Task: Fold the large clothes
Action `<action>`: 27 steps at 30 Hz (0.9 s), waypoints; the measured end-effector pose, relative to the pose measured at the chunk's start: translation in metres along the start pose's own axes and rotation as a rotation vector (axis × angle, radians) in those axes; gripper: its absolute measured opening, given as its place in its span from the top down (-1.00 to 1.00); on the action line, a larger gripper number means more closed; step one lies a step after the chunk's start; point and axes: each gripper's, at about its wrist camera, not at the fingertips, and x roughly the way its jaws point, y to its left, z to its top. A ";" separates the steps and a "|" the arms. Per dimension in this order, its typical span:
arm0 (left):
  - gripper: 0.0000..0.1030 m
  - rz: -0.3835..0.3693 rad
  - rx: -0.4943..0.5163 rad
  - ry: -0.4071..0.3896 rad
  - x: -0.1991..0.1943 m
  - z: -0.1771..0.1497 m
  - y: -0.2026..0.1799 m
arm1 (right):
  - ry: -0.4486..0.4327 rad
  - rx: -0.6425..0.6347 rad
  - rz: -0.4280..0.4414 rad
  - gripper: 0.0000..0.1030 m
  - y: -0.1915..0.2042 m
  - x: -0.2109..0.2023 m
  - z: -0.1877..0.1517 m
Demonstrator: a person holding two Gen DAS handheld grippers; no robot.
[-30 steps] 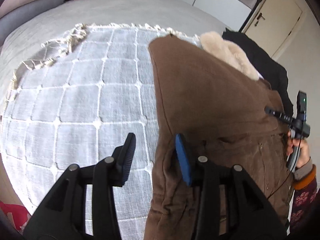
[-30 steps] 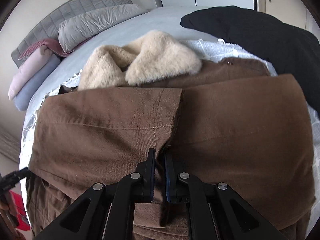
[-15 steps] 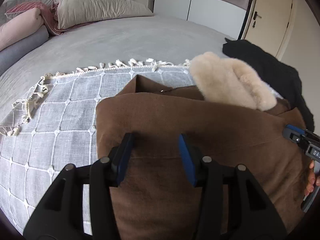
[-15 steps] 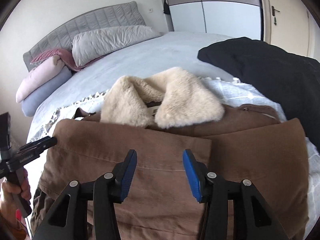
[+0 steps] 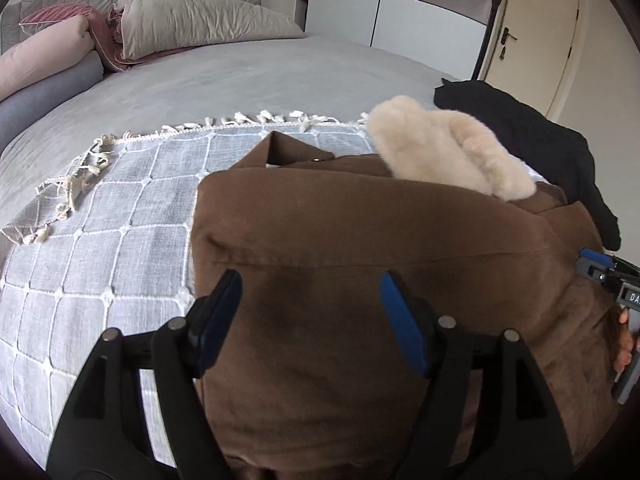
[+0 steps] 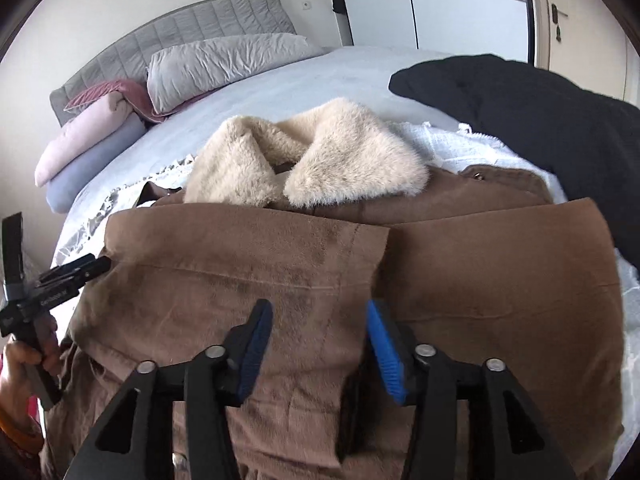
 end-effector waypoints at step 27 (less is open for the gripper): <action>-0.66 -0.088 0.063 0.245 -0.202 -0.135 -0.003 | 0.087 0.023 -0.006 -0.65 -0.040 -0.229 -0.137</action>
